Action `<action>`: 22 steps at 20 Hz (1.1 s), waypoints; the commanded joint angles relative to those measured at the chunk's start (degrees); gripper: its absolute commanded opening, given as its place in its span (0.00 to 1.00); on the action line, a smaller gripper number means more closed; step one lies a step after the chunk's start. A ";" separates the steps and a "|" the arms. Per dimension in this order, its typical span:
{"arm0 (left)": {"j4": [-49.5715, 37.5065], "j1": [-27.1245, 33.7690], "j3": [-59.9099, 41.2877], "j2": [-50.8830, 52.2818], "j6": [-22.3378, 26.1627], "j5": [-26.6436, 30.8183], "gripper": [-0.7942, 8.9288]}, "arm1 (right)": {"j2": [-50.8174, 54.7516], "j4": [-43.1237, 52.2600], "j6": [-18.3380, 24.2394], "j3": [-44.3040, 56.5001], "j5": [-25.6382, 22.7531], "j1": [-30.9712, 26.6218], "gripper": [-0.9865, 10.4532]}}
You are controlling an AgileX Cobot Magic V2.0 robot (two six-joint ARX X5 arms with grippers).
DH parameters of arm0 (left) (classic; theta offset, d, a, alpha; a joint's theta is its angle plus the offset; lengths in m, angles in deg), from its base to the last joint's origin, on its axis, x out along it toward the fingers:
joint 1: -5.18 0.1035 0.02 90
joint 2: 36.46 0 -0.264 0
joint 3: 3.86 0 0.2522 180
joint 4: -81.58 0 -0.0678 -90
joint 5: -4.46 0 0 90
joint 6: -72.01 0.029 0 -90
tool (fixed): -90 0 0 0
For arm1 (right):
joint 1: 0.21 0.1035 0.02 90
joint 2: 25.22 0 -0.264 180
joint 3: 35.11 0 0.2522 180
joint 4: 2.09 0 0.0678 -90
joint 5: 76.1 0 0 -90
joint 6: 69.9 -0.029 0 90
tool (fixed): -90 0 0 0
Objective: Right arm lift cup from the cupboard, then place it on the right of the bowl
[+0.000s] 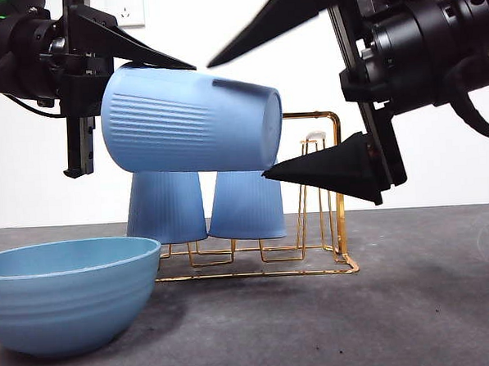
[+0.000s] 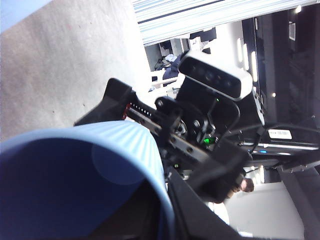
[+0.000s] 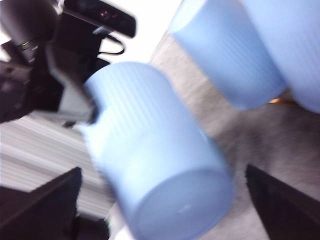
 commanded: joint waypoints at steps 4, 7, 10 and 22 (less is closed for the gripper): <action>0.39 -2.05 0.90 -0.48 -1.42 3.06 0.09 | 5.57 -13.51 2.71 -0.24 -5.14 -2.64 0.57; 4.11 -2.86 1.73 -0.48 -1.29 7.78 0.09 | 13.03 -24.26 4.22 -0.50 -9.94 -3.98 0.57; 9.94 -4.52 4.66 -0.50 -0.63 11.61 0.09 | 20.83 -33.77 5.31 -1.22 -14.93 -4.00 0.57; 55.01 -19.39 34.95 -13.75 26.43 40.72 0.09 | 48.19 -87.36 16.94 -17.94 -34.67 -4.00 0.57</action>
